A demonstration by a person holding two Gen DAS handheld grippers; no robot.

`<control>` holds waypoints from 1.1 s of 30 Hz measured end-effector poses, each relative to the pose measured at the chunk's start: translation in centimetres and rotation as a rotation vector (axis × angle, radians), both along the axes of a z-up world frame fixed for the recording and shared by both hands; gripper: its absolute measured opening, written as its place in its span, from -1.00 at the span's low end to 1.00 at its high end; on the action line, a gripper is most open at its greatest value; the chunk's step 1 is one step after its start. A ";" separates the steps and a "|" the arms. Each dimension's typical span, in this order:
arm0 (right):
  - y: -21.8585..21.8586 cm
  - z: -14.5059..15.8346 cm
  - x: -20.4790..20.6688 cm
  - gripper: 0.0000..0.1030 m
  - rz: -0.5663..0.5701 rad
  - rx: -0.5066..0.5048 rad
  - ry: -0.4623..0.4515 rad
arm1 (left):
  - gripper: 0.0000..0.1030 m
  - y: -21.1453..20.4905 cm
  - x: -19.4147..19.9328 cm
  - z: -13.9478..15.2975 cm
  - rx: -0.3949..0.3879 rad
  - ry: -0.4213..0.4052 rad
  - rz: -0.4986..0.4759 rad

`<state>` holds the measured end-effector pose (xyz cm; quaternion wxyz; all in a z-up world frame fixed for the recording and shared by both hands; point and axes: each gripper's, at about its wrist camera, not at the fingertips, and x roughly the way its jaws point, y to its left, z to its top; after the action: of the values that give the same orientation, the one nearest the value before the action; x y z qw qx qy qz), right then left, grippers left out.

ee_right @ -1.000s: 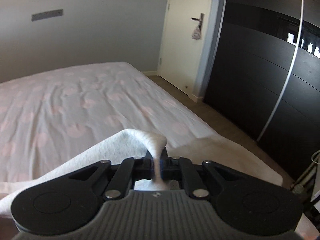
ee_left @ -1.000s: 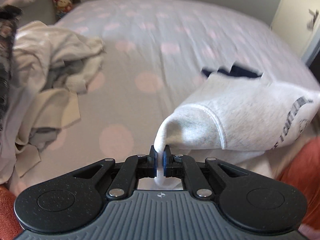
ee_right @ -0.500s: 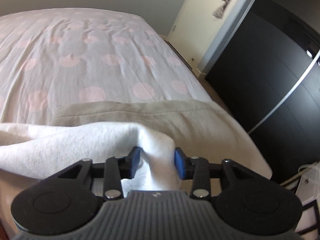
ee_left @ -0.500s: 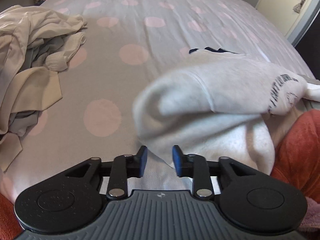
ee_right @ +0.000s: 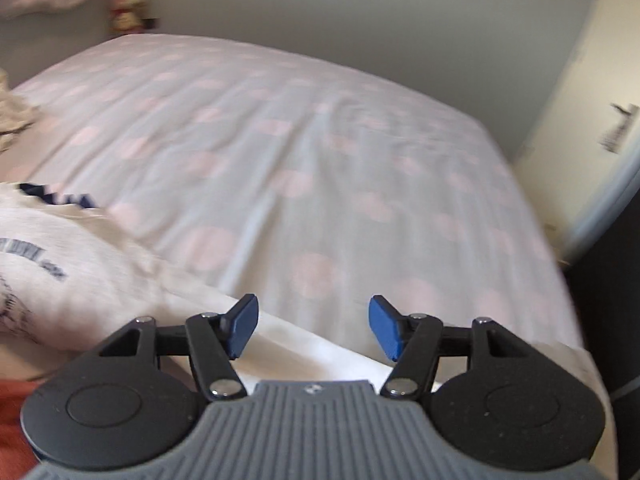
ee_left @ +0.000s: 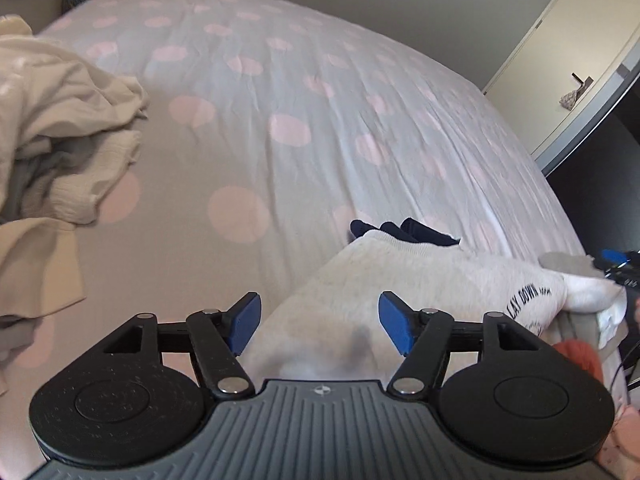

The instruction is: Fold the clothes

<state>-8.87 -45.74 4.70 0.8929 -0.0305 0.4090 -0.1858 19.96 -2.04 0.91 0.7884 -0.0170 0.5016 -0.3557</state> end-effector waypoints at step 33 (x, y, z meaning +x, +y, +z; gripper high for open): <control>4.5 -12.1 15.2 -0.80 0.327 0.245 0.221 | -0.38 -2.8 -3.0 -9.1 0.095 0.135 -0.023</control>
<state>6.33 -41.26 -7.44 0.8580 -0.0079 0.5134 0.0168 16.95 -4.82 -8.21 0.7487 0.0021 0.5699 -0.3385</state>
